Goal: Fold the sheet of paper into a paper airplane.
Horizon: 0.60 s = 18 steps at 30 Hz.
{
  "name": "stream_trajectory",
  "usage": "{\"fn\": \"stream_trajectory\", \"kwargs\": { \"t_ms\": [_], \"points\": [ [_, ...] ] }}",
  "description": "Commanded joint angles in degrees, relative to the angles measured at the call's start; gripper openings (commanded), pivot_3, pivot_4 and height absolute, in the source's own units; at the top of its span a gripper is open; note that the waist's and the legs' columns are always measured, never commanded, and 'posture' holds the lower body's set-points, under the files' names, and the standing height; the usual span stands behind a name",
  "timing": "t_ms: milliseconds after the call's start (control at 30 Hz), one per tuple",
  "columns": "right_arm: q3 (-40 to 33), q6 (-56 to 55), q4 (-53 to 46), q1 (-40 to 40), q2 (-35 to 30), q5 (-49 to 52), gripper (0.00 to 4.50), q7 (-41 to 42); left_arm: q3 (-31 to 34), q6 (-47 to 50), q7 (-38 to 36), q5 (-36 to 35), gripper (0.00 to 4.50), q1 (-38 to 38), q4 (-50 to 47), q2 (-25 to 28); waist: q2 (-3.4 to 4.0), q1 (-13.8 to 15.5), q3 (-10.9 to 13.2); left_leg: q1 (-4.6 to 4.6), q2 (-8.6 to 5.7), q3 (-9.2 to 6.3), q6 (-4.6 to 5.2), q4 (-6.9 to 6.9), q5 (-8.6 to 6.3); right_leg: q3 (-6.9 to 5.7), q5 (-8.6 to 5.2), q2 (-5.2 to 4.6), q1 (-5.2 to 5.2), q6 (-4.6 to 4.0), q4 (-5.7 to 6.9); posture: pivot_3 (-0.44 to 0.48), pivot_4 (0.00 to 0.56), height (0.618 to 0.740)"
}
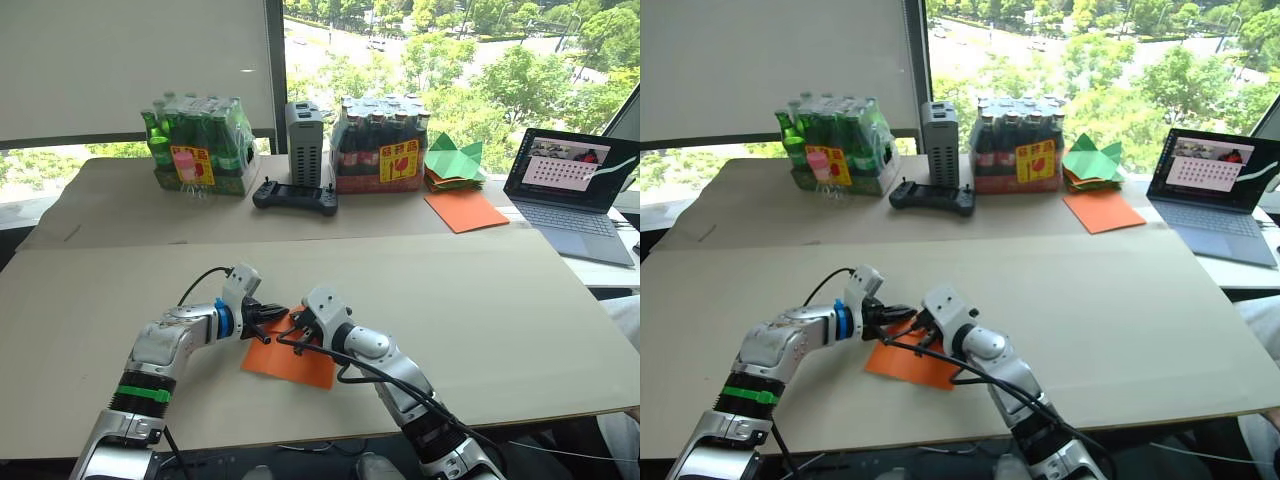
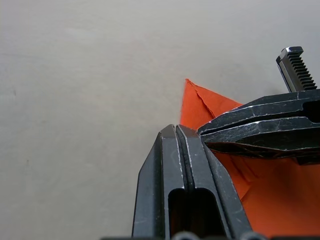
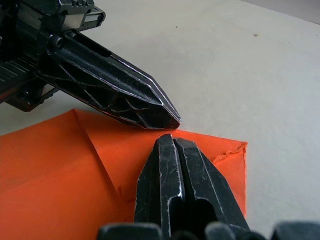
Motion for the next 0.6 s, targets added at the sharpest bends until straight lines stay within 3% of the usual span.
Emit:
{"fn": "stream_trajectory", "kwargs": {
  "t_ms": [33,333,600],
  "points": [
    [0.5,1.4,-0.2,0.7,-0.4,-0.5,0.0,0.1,-0.4,1.0,-0.8,1.3,0.04,2.9,-0.2,2.7,0.0,0.0,0.0,0.01,0.0,0.0,0.0,0.0,0.0,0.0,0.0,0.0,0.0,0.0,0.01,0.0,0.15,0.74],
    [0.7,1.7,0.3,0.5,-0.3,-0.3,0.0,0.5,1.2,0.9,-0.9,0.7,0.04,6.8,-5.2,5.1,0.0,-0.1,0.0,0.05,0.02,0.02,0.0,-0.02,0.0,0.01,0.0,0.01,0.02,0.0,0.01,0.0,0.15,0.74],
    [0.8,1.6,0.6,0.3,-0.5,-0.3,0.0,0.7,6.6,2.6,2.6,-2.7,0.04,5.7,-7.1,2.0,0.0,0.0,0.0,0.04,0.02,0.02,0.0,-0.02,0.0,0.01,0.0,0.01,0.02,0.0,0.01,0.0,0.15,0.74]
  ]
}}
